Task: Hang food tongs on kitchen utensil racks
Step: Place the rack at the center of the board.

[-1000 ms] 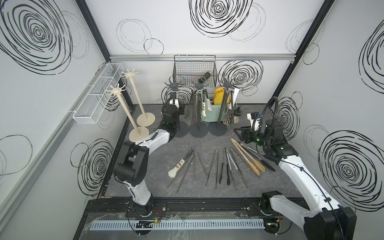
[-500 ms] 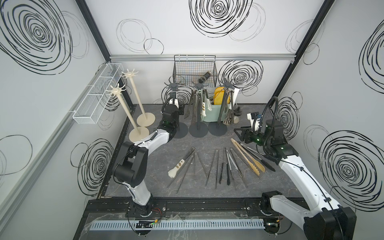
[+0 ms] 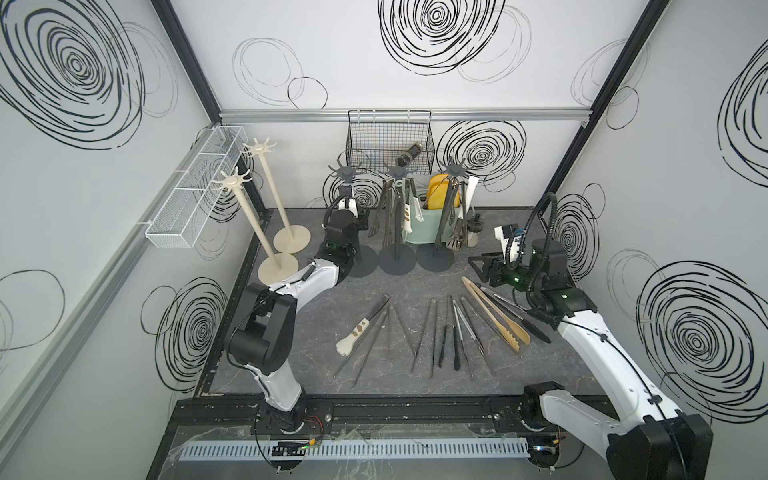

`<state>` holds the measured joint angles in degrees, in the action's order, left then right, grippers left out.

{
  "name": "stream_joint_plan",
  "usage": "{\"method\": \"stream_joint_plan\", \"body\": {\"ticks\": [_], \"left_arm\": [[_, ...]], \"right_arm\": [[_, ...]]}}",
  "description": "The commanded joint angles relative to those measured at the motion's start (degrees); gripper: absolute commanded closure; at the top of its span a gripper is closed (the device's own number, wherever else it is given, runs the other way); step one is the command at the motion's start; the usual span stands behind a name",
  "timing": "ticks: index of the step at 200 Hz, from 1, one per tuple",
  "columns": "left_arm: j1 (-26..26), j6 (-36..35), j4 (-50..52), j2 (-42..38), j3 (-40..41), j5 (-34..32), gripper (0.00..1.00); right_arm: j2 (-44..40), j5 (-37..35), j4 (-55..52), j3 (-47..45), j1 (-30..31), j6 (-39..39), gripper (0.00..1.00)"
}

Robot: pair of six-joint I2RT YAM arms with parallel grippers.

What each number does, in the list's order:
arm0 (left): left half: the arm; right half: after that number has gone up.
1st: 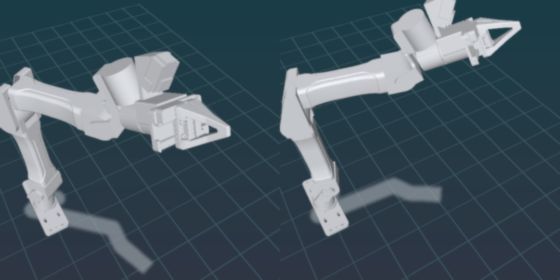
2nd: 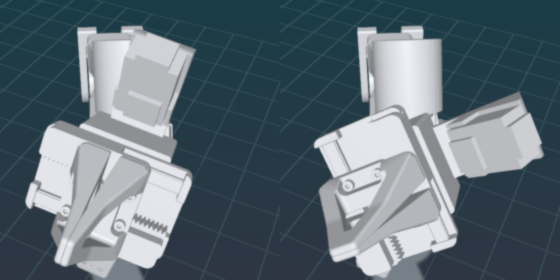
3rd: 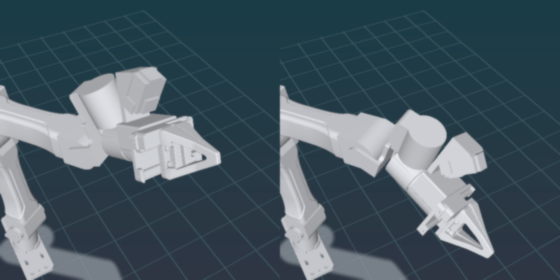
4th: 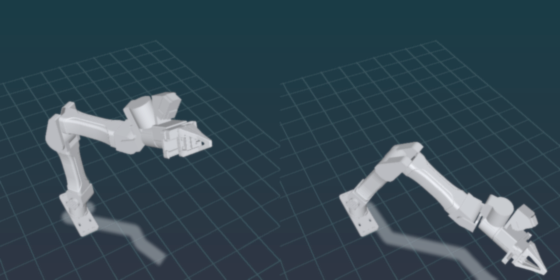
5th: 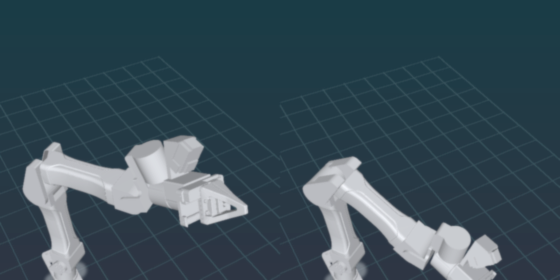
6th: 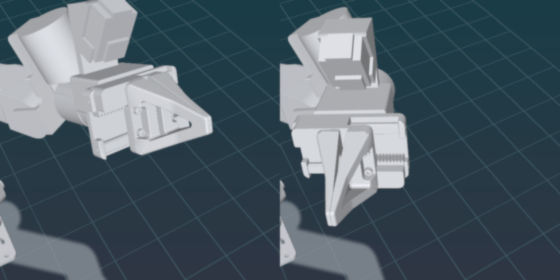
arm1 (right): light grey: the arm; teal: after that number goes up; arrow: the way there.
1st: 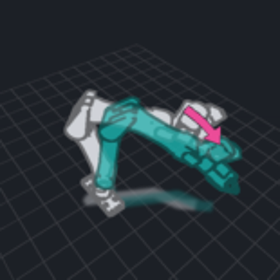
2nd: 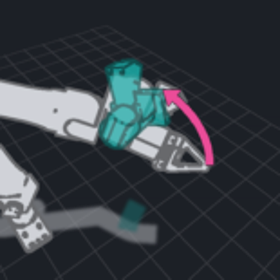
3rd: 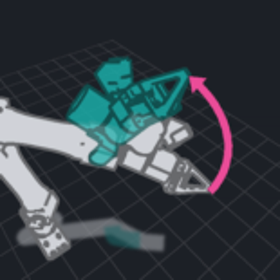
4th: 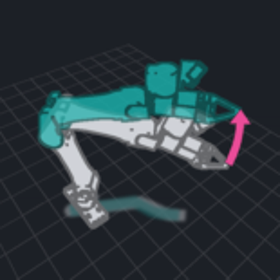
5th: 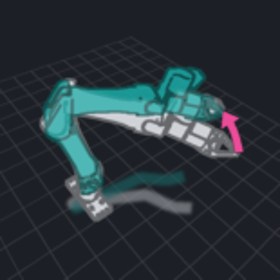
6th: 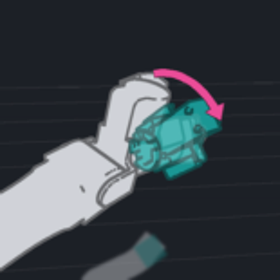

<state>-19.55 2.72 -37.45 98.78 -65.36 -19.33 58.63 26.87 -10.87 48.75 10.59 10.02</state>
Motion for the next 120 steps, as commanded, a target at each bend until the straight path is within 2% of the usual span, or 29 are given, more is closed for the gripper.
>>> {"method": "stream_joint_plan", "body": {"ticks": [1,11,34,80,120], "left_arm": [[-1.36,3.65,-4.32,-1.08,0.41,1.23,0.98],[-1.28,3.63,-3.97,-1.14,0.50,1.23,0.80],[-1.24,3.38,-3.05,-1.45,0.72,1.44,0.64],[-0.76,2.31,-0.28,-4.21,1.09,1.42,0.44],[-0.60,2.27,3.22,-9.70,2.93,0.77,0.34]], "right_arm": [[0.06,0.99,1.31,-0.01,-0.31,-0.29,0.42],[0.08,0.99,1.29,-0.06,-0.38,-0.27,0.42],[0.26,0.65,0.99,0.08,-0.38,-0.29,0.42],[0.27,0.07,0.45,0.49,-0.57,-0.07,0.41],[0.19,-1.10,-0.76,0.96,-0.75,0.25,0.39]]}}
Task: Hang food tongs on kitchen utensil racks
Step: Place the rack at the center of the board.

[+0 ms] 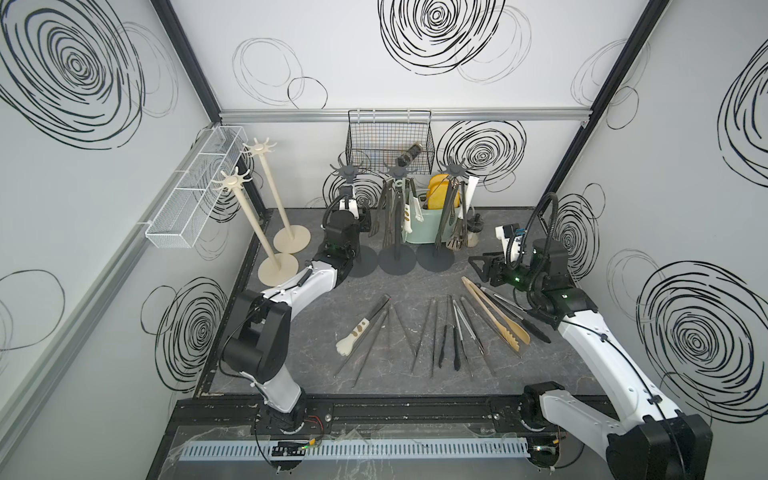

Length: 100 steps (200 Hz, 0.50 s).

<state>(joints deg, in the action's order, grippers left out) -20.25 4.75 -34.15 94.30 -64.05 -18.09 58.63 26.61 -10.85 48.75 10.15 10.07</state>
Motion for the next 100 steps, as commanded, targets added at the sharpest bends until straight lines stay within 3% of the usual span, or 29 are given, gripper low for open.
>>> {"method": "stream_joint_plan", "body": {"ticks": [1,52,100], "left_arm": [[0.11,0.25,-0.02,-5.42,1.68,-0.51,0.34],[-0.07,3.98,10.33,-15.30,5.68,-0.31,0.31],[-0.41,11.47,27.32,-25.32,6.72,0.12,0.33]], "right_arm": [[0.18,-0.94,-0.90,0.93,-0.31,0.21,0.39],[0.25,-5.83,-5.83,0.84,-0.48,1.52,0.39],[2.10,-13.50,-16.37,2.36,-2.01,1.67,0.41]]}}
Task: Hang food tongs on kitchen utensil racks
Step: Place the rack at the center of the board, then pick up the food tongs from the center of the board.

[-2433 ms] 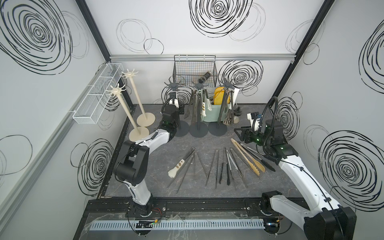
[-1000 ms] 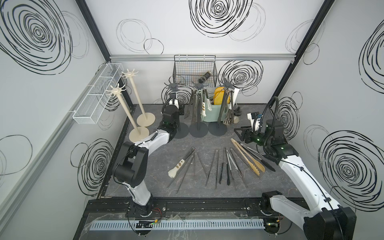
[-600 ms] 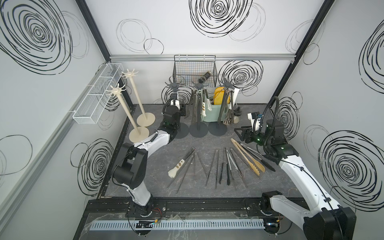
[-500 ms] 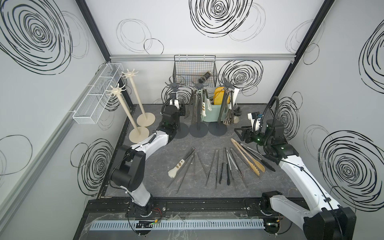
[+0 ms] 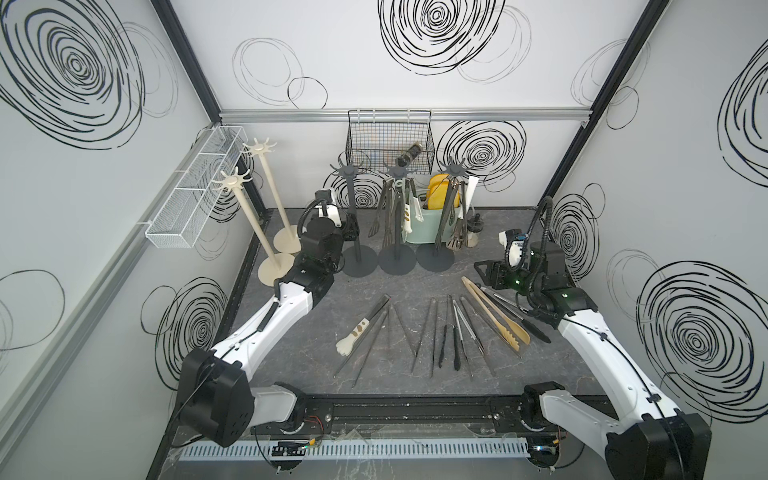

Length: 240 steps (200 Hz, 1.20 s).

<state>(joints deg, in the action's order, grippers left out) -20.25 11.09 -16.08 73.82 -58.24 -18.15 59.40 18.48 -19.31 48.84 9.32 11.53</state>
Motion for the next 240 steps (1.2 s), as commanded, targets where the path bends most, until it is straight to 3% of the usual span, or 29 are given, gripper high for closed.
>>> {"method": "stream_joint_plan", "body": {"ticks": [1,44,73,91,129,164,240], "left_arm": [[-0.40,5.19,9.63,-5.10,0.96,0.29,0.33],[-0.23,8.99,23.64,-14.38,2.96,3.83,0.29],[-0.23,11.27,28.04,-19.41,6.72,10.12,0.29],[-0.25,11.26,29.86,-21.04,8.36,13.35,0.28],[-0.16,9.93,32.02,-20.33,9.90,19.80,0.29],[-0.21,7.34,33.17,-18.19,9.47,24.29,0.31],[0.38,5.36,31.16,-15.90,10.52,27.69,0.31]], "right_arm": [[1.43,-5.55,-8.23,2.38,-1.25,0.23,0.41],[6.50,-8.66,-14.28,6.39,-5.86,-1.44,0.41],[13.18,-8.90,-18.45,12.77,-9.97,-5.79,0.43],[18.21,-13.50,-22.93,18.33,-11.73,-8.66,0.43],[27.38,-17.55,-27.27,22.33,-13.63,-19.62,0.44],[34.23,-26.02,-29.03,21.90,-14.43,-27.59,0.44],[33.72,-26.28,-29.07,18.53,-16.35,-41.86,0.44]]}}
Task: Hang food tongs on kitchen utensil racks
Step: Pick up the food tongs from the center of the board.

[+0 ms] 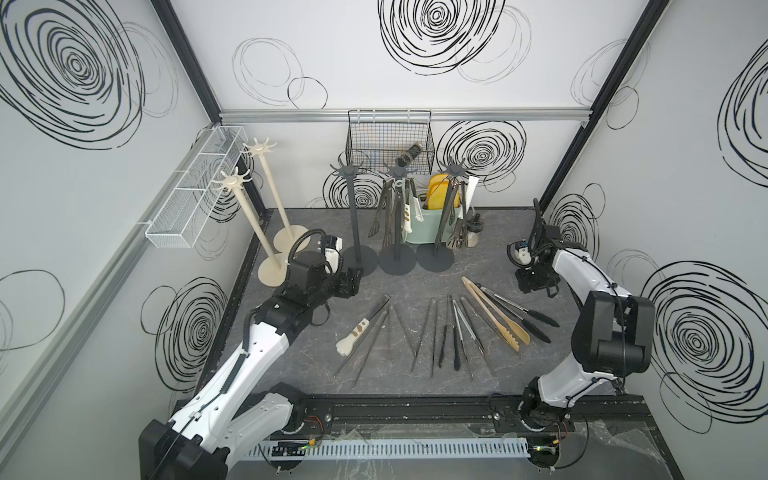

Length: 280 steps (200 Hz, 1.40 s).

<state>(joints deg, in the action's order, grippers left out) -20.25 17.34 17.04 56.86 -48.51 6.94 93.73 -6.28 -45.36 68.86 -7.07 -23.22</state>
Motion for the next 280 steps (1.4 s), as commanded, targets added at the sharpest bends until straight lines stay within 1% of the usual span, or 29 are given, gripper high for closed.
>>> {"method": "stream_joint_plan", "body": {"ticks": [1,85,125,196,280], "left_arm": [[0.38,-0.90,-1.98,1.15,0.83,2.62,0.31],[1.37,-1.81,-3.02,1.07,2.29,3.92,0.31],[1.62,-1.97,-2.93,0.99,2.63,4.49,0.31],[2.78,-1.94,-3.30,1.26,2.88,4.92,0.31],[3.78,-1.61,-3.76,1.58,3.25,5.52,0.32]], "right_arm": [[-0.60,-1.57,-3.04,-1.56,0.08,-7.19,0.44],[0.22,-1.27,-0.37,-7.05,3.62,-12.49,0.43],[2.18,-2.14,0.49,-7.60,4.85,-12.81,0.43],[4.35,-3.99,4.36,-7.99,4.89,-13.38,0.43],[8.97,-0.87,6.05,-9.27,5.53,-14.66,0.45]]}}
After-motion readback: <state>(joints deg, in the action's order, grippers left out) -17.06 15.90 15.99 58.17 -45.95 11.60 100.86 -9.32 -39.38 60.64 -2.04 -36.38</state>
